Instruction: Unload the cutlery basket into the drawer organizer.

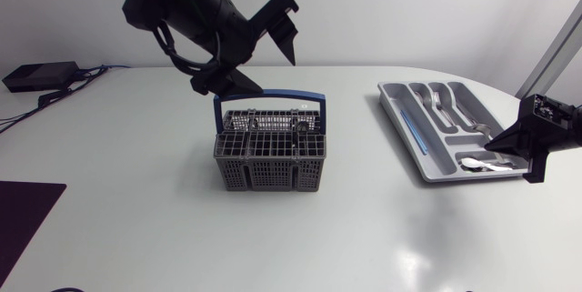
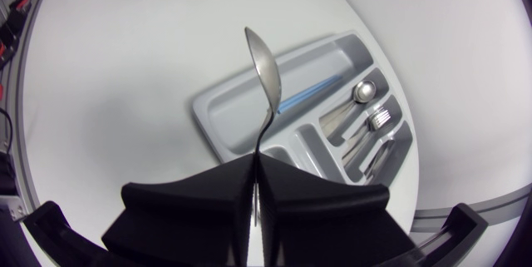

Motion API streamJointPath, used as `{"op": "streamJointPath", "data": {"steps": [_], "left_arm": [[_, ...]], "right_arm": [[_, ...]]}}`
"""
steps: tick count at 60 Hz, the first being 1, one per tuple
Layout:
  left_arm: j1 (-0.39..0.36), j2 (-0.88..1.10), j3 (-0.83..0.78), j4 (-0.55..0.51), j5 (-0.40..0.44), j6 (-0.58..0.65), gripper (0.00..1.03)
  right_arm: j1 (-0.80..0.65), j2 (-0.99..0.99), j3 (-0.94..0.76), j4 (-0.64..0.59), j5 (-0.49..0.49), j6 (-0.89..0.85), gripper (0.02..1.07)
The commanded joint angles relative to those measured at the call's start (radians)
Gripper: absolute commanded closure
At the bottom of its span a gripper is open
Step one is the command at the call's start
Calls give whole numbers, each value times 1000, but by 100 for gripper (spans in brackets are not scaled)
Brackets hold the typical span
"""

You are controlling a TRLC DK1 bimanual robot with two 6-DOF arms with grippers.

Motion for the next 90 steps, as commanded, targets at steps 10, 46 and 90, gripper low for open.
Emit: {"op": "streamJointPath", "data": {"steps": [10,46,90], "left_arm": [[-40,20,-107,57,-70,68,20],[-156,12,-300,243,-253,116,20],[-197,31,-366,427,-385,412,20]], "right_arm": [[2,100,31,127,157,-134,102],[31,261,6,385,432,-289,101],[31,42,-78,274,343,-203,52]]}}
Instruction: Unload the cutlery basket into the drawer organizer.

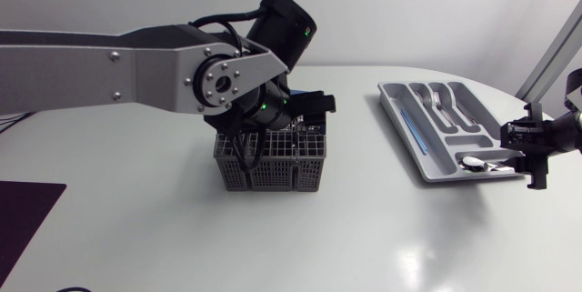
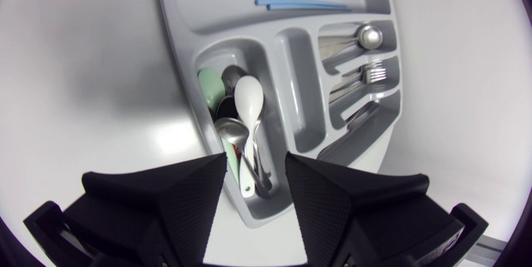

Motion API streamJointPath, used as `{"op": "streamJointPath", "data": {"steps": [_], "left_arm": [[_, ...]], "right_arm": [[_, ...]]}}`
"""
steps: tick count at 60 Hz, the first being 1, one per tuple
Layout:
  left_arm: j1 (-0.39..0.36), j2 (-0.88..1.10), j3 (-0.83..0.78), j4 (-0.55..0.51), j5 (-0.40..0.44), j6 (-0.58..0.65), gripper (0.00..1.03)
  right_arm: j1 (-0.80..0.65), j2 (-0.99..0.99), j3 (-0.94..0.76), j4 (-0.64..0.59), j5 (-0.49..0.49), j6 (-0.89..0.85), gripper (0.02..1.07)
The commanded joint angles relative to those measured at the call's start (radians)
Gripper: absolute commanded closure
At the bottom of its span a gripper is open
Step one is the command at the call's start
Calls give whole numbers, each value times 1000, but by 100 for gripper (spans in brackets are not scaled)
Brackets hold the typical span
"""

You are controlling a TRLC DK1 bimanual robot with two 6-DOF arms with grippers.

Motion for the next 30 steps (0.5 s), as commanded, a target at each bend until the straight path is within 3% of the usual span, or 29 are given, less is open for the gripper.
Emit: {"op": "streamJointPath", "data": {"steps": [1,13,30], "left_arm": [[3,6,-45,50,-8,80,20],[1,6,-81,69,-11,98,17],[16,6,-114,134,-9,136,17]], "right_arm": [[10,-68,-22,-49,-51,48,52],[57,-225,-34,-195,-208,224,52],[243,-440,-203,-194,-217,408,52]]}}
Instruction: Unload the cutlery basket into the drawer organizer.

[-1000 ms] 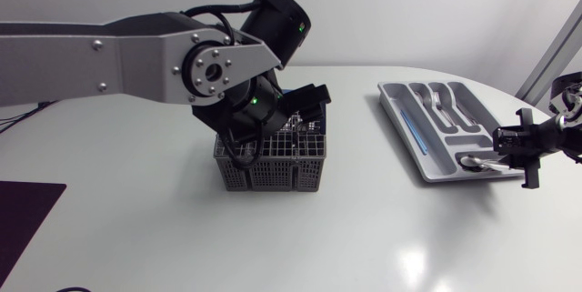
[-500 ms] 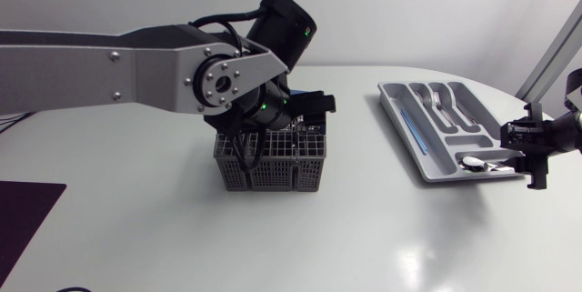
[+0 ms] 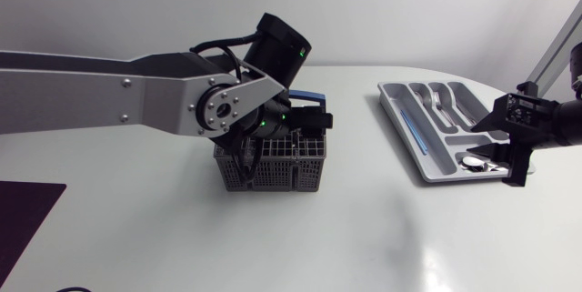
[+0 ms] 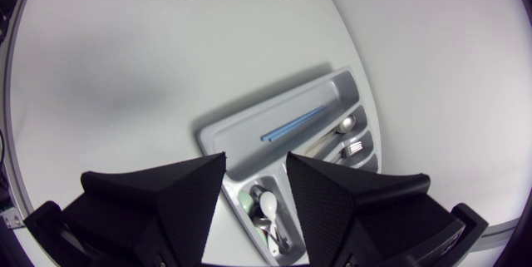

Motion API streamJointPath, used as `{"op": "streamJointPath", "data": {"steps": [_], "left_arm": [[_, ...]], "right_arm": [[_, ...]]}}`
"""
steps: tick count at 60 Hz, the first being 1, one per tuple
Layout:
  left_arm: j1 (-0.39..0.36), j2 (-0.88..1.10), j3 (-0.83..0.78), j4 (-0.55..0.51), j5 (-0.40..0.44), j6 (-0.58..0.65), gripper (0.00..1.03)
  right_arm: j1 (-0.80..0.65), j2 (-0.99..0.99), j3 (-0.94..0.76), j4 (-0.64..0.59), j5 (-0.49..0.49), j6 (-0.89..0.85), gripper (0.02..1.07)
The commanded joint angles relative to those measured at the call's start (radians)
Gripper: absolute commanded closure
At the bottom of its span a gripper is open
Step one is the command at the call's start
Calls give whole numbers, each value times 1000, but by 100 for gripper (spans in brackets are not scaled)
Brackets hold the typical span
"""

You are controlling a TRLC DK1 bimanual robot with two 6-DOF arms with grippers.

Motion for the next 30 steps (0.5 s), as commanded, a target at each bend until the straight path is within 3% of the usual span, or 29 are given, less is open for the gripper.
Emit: {"op": "streamJointPath", "data": {"steps": [1,17,24,30], "left_arm": [[10,8,-26,17,-5,14,17],[18,6,-57,32,5,-243,17],[21,8,-49,32,11,-274,17],[19,16,-29,37,13,-203,17]], "right_arm": [[49,-57,-62,-12,-3,77,52],[224,-203,-142,0,0,266,52],[279,-232,-156,0,5,313,52],[313,-249,-168,-3,6,339,52]]}}
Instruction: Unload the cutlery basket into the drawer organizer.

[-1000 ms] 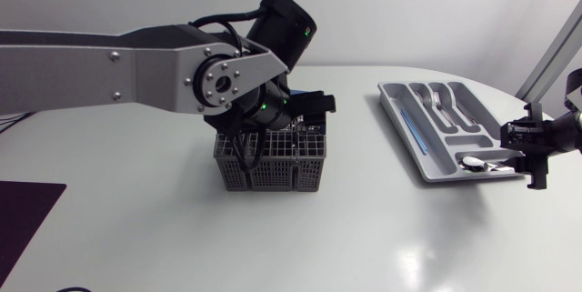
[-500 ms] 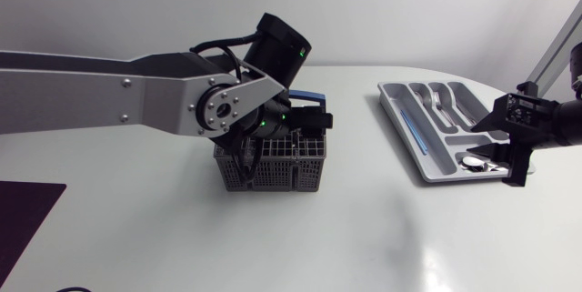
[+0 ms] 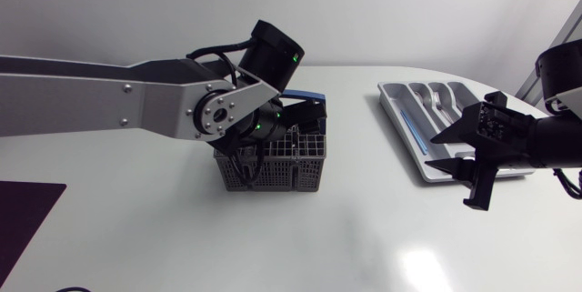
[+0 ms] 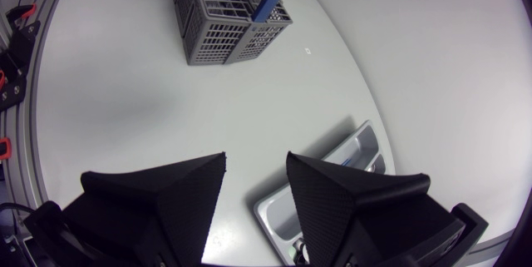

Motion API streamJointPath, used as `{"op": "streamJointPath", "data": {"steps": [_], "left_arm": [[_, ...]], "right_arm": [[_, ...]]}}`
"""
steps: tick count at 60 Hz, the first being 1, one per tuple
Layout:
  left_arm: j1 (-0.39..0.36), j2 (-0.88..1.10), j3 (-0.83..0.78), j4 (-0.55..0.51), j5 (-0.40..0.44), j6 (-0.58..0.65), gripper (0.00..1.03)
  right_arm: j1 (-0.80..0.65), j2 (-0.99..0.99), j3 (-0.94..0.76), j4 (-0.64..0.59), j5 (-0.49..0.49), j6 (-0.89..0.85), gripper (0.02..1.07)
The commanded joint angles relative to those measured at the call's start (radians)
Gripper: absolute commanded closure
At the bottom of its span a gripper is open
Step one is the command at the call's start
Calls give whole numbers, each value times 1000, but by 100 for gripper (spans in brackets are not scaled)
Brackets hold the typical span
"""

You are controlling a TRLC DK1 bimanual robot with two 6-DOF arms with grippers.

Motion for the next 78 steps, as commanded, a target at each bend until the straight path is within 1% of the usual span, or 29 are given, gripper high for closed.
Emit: {"op": "streamJointPath", "data": {"steps": [1,7,12,18,29,40,44,50,57,69,78], "left_arm": [[5,16,6,13,5,42,17],[5,19,7,49,5,171,17],[3,19,9,60,5,241,17],[6,19,13,66,5,293,17],[14,6,-2,66,8,352,17],[34,-32,-48,78,49,376,17],[45,-50,-74,86,79,379,17],[59,-70,-106,105,86,384,17],[72,-90,-145,132,97,384,17],[102,-127,-208,180,114,379,17],[122,-144,-248,212,128,378,17]], "right_arm": [[27,-19,-30,-4,2,48,52],[69,-39,-47,-4,13,74,52],[95,-51,-57,-4,19,90,52],[132,-68,-60,-7,21,120,52],[213,-82,-53,-10,22,188,52],[317,-84,-24,-11,33,240,52],[366,-82,-7,-10,52,252,52],[418,-51,28,-10,79,255,52],[455,-10,68,-11,98,234,52],[549,96,153,-17,196,182,52],[580,183,213,-16,237,146,52]]}}
